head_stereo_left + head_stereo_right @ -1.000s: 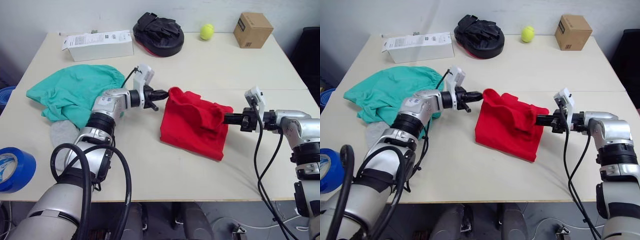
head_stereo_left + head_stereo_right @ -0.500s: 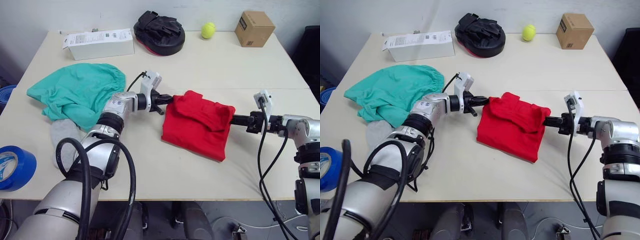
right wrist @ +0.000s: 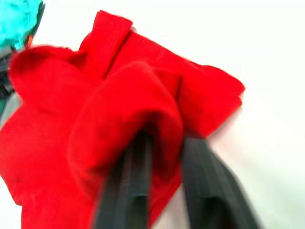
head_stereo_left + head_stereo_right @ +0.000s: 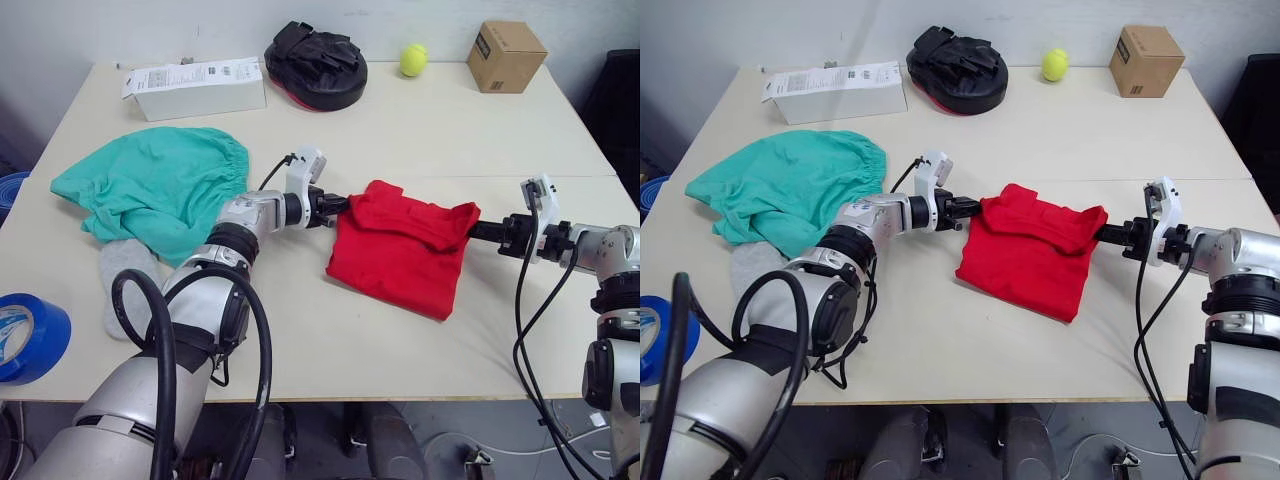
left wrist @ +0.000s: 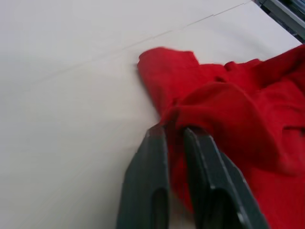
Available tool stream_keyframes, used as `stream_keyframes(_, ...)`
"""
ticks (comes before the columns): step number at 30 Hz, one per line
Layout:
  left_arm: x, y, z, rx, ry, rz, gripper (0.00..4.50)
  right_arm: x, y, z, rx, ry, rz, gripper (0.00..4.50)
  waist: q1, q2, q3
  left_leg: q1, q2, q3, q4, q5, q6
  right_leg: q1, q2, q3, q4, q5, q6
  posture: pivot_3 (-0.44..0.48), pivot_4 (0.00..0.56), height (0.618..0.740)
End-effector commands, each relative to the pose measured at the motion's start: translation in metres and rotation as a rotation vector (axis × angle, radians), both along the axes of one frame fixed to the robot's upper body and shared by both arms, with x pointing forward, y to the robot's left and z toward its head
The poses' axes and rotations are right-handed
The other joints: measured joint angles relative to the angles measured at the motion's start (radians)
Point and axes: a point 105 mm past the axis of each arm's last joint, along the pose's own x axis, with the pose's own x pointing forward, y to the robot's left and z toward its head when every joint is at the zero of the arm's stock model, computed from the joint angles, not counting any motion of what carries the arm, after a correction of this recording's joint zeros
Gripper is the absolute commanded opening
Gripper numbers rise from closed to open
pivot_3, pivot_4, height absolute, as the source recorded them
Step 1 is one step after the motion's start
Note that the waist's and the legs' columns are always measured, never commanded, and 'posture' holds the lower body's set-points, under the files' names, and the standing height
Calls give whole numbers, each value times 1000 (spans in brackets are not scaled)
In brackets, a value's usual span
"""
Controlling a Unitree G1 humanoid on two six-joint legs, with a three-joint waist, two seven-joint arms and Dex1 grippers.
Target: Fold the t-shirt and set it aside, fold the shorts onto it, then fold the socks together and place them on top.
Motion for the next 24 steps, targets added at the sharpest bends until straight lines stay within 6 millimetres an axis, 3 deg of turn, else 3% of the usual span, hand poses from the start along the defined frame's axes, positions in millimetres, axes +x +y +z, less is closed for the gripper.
stream_keyframes(1,-1,5,14,14,-43,-59,2101,-5,-5,5,-48,-10,10,2398,0,0,0,0,0,0,0,0,0,0,0,0,0,0,0,0,150,740)
stream_keyframes(4,-3,12,13,26,-48,-81,3014,-7,-13,3,-131,-50,23,3377,0,0,0,0,0,1,0,0,0,0,1,-1,0,0,0,0,150,740)
stream_keyframes(9,4,29,30,-5,-88,-27,3014,-14,-19,11,-361,-177,132,3377,1,0,0,0,-1,1,0,0,0,0,0,0,0,0,0,0,150,740)
stream_keyframes(14,-2,48,50,-9,-149,-108,3014,-22,-18,28,-549,-344,252,3377,-1,0,0,0,-1,2,0,0,0,-1,1,-2,1,0,0,0,150,740)
stream_keyframes(17,-23,53,61,100,-334,-327,3014,-37,-13,34,-742,-508,419,3377,-1,0,0,1,0,3,-1,0,-1,-1,2,-3,1,0,0,0,150,740)
stream_keyframes(20,-56,54,46,298,-485,-556,3014,-66,11,33,-775,-645,640,3377,-2,0,0,2,0,4,-4,1,-2,-1,3,-1,0,0,0,0,150,740)
stream_keyframes(24,-93,52,22,430,-612,-745,3836,-97,40,14,-780,-710,828,4229,3,0,0,4,1,4,-3,1,-2,1,2,3,0,0,0,0,150,740)
